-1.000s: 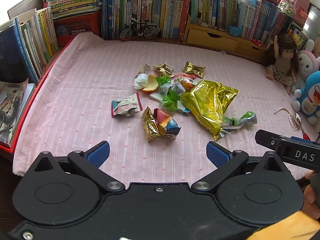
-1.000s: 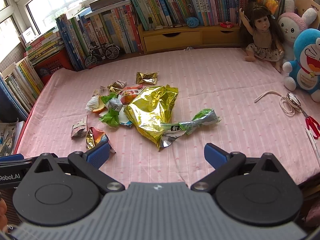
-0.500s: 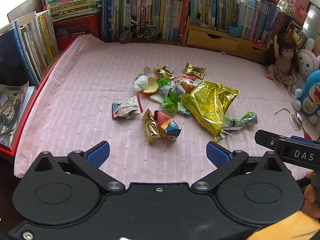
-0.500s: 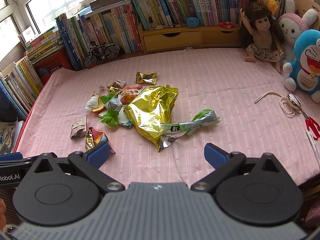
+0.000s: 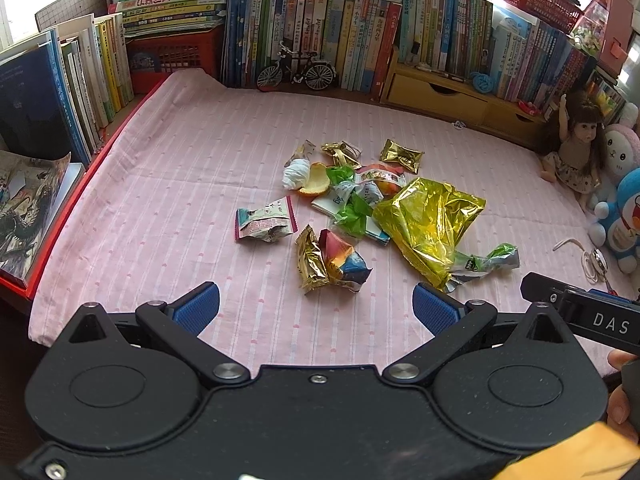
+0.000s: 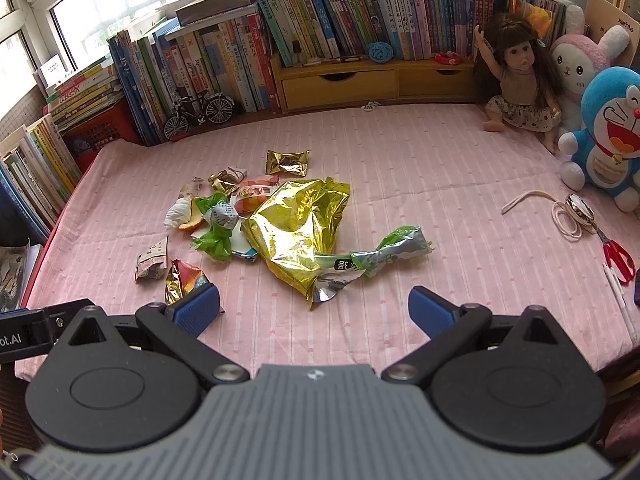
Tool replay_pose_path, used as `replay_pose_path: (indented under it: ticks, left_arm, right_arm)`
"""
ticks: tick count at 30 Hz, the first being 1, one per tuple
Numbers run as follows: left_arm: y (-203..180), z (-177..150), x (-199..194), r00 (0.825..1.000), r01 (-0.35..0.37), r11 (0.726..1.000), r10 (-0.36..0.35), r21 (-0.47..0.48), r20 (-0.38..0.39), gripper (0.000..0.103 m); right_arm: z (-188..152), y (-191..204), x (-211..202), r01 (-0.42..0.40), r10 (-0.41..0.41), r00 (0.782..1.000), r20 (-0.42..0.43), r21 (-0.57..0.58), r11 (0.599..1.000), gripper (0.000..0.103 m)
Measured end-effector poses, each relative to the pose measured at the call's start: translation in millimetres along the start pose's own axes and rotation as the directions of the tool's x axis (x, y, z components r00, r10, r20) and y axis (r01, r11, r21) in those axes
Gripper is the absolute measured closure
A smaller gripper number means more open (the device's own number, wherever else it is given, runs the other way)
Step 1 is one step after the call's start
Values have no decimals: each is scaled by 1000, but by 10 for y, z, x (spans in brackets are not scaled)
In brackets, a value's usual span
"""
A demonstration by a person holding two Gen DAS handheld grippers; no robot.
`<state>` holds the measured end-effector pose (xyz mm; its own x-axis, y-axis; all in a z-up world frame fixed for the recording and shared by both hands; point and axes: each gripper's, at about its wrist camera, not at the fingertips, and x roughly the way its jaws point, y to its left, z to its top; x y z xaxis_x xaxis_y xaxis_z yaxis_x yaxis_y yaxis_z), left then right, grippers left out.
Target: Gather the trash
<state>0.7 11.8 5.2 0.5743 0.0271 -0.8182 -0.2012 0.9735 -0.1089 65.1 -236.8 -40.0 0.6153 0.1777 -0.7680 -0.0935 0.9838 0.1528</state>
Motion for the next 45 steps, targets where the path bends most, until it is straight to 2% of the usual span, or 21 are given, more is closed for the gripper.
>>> replay_pose_path:
  ticks: [14,17,21,28,36,42,45]
  left_arm:
    - [-115,10,-48,1000,-3,999,3,51,7,4]
    - [-103,17,-53,1000,2,999,-2,42,13,9]
    - [-86,34,-24,1000,7,1000,-8,31,5,9]
    - [-123,70,36,1000,7,999,-7,40,-2,8]
    - [-162,145,174,1000,15,998,-14,59,-16,6]
    - [-112,234,437,1000,19,1000,-19,8,-9,8]
    - [-137,210,651,999,-31,999,31,-4,-27,9]
  right_arm:
    - [6,54,-131,-18,20,998,55,-28,999,0]
    - [15,48,-144,-31,32,998,62,-25,999,0]
    - [31,21,-150,-54,55,996,69,-12,998,0]
    - [54,2,-58,-91,91,996,11,-10,996,1]
    - [146,-160,160,-56,58,997,-43,42,998,11]
    - [229,-373,476,-30,37,995,-87,87,996,19]
    - [265,-509,696,-18,34,992,-122,125,992,22]
